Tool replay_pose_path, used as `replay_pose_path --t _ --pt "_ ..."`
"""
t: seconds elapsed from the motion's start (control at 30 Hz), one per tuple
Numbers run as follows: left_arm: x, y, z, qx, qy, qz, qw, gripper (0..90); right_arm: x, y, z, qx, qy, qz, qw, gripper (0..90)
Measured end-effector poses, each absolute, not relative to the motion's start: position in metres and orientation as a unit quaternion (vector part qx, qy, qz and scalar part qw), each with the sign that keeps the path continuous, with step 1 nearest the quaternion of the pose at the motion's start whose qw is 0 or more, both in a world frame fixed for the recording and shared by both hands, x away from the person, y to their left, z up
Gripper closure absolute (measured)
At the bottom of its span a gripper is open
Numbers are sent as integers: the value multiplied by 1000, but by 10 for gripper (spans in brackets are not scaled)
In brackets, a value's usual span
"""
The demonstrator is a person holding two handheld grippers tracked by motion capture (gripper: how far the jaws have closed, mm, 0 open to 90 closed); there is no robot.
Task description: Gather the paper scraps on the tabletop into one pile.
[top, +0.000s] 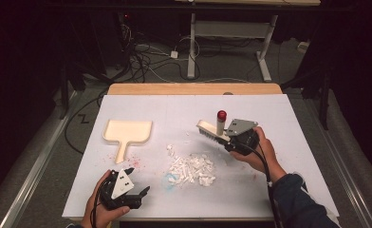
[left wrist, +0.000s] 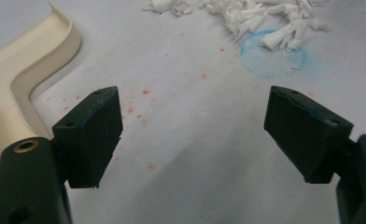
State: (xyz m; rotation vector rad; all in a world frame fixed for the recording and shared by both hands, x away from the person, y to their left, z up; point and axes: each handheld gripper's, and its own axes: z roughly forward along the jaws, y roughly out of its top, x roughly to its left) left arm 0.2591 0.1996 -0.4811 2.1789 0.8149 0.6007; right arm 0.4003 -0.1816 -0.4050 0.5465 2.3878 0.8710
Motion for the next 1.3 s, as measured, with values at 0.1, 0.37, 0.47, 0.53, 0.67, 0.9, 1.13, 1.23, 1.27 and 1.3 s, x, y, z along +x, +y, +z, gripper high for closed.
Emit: replay_pose_path --t 0.1,0.37,0.47,0.53,0.67,0.9,1.13,1.23,1.27,1.3 --pt "259 202 -480 844 321 234 361 182 408 -182 -414 241 881 280 296 681" --pt "261 198 -482 847 318 232 357 182 398 -160 -434 261 886 267 275 679" --pt "261 199 -482 848 318 231 356 182 384 -143 -437 243 892 272 268 678" --pt "261 199 -482 848 317 230 356 182 376 -133 -436 233 894 287 254 678" --pt "261 199 -482 848 318 229 357 182 366 -122 -432 227 888 330 228 681" --pt "260 201 -482 846 321 229 358 182 369 -128 -411 230 875 360 228 681" --pt "260 200 -482 847 322 228 356 182 391 -125 -401 215 875 351 256 681" --pt "260 202 -482 847 322 227 356 182 410 -123 -405 215 875 337 274 681" --pt "261 202 -482 847 323 226 356 182 416 -122 -407 218 875 331 278 681" --pt "261 203 -482 847 324 226 356 182 423 -122 -409 223 874 328 280 681"
